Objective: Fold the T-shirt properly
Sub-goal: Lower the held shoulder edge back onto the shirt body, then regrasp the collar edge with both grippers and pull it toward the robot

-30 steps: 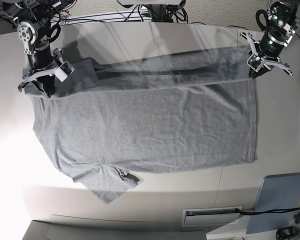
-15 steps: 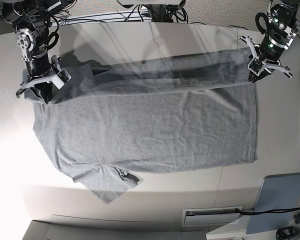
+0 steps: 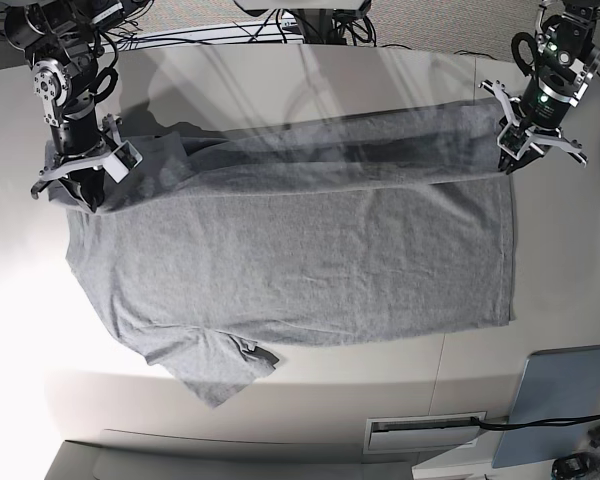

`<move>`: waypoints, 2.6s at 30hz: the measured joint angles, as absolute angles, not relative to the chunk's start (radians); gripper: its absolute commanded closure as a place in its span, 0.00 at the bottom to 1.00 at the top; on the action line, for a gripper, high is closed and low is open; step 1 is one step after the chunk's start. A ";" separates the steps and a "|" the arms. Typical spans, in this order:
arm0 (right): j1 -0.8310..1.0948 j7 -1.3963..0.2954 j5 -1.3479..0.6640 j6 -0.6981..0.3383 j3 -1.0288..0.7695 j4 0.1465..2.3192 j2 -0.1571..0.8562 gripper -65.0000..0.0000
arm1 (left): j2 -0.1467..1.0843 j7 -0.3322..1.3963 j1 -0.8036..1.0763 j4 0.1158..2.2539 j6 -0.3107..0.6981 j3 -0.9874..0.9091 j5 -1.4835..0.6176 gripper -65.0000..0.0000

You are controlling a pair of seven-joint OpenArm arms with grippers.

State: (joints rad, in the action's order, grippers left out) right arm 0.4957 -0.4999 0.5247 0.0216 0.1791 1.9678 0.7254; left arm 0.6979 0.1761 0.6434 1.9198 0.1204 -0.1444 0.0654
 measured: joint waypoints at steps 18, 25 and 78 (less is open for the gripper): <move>0.488 -0.501 0.525 0.035 0.179 1.968 0.725 1.00 | 0.696 0.176 0.550 1.914 0.123 -0.144 0.065 1.00; 0.488 -0.505 0.525 0.035 0.179 1.968 0.725 1.00 | 0.701 0.176 0.530 1.914 0.173 -0.144 0.066 1.00; 0.487 -0.508 0.154 0.166 0.062 1.778 0.610 1.00 | 0.479 0.299 0.518 1.855 0.093 -0.145 -0.348 1.00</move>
